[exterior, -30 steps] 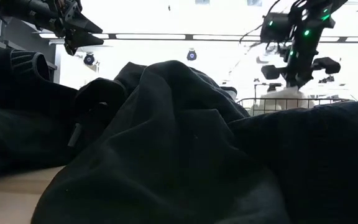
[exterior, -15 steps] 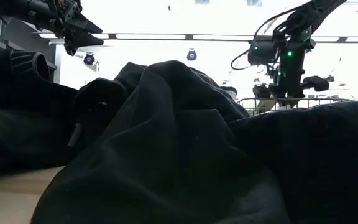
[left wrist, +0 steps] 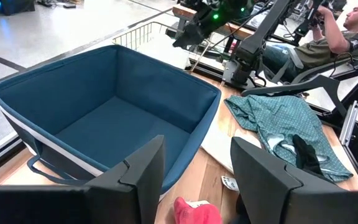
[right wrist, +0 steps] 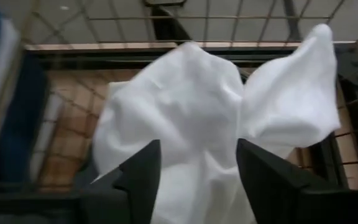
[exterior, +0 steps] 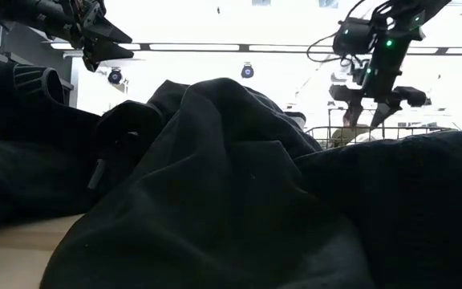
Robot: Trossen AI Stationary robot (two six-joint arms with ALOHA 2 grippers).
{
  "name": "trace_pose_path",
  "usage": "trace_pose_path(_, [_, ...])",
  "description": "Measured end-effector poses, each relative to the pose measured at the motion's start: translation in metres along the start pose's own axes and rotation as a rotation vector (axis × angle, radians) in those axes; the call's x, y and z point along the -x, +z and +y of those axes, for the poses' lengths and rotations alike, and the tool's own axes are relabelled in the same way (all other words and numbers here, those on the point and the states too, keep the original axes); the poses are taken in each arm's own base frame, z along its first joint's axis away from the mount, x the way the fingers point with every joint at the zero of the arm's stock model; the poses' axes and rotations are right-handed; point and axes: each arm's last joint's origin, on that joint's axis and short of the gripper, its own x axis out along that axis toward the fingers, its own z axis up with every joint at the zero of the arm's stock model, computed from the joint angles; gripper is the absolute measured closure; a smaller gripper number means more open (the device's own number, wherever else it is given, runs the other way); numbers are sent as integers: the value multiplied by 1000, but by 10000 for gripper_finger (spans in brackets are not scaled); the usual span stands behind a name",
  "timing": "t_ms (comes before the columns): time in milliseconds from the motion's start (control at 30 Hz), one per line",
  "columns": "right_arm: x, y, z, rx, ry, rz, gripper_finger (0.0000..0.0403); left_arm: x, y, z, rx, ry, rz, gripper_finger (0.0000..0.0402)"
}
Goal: Pick & Place Cloths
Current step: Put the white underwear into the gold wire basket, then put the white sock into the orange bin
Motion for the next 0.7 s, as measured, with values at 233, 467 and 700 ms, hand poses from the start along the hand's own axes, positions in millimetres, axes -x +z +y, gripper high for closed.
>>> trace_pose_path(233, [31,-8,4,63,202,27,175,0,0,0,0,0,0,225])
trace_pose_path(467, [65,-45,29,296,425,32,178,0,0,0,0,0,1,225])
trace_pose_path(700, [84,-98,53,534,525,73,179,0,0,0,1,0,3,225])
